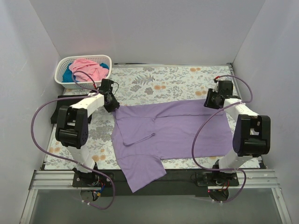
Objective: Fold and stack the t-shirts
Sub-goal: Fold the tshirt
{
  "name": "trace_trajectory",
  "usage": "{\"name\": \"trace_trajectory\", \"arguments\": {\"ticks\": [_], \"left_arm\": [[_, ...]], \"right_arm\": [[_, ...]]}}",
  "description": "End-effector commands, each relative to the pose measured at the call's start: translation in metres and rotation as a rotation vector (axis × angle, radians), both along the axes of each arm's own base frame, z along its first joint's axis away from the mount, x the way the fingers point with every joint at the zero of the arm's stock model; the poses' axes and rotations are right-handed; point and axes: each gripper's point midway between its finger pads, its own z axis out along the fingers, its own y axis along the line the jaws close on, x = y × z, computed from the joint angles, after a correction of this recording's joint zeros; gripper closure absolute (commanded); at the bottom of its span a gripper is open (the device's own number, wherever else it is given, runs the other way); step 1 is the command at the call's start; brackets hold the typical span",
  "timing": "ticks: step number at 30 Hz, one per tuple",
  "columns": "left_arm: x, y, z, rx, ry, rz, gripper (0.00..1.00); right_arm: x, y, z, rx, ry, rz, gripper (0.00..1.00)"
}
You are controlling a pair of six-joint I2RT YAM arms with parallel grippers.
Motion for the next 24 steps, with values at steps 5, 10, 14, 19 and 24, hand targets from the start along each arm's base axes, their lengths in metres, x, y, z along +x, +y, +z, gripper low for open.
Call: {"name": "trace_trajectory", "arguments": {"ticks": [5,10,14,19,24], "left_arm": [[0.014,-0.002,0.000,-0.016,-0.028,-0.006,0.75],[0.012,-0.004,-0.003,-0.025,-0.024,-0.010,0.78],[0.012,-0.005,-0.003,-0.026,-0.026,-0.015,0.82],[0.011,-0.005,-0.005,-0.027,-0.029,-0.017,0.85],[0.009,-0.005,-0.005,-0.030,-0.036,-0.024,0.85]], "right_arm": [[-0.001,-0.027,-0.017,0.064,-0.002,-0.123,0.63],[-0.003,-0.042,-0.019,0.081,-0.007,-0.175,0.64],[-0.005,-0.060,-0.019,0.076,-0.019,-0.263,0.64],[-0.015,-0.088,-0.019,0.106,-0.023,-0.424,0.64],[-0.023,-0.100,-0.024,0.149,-0.023,-0.514,0.62]]}}
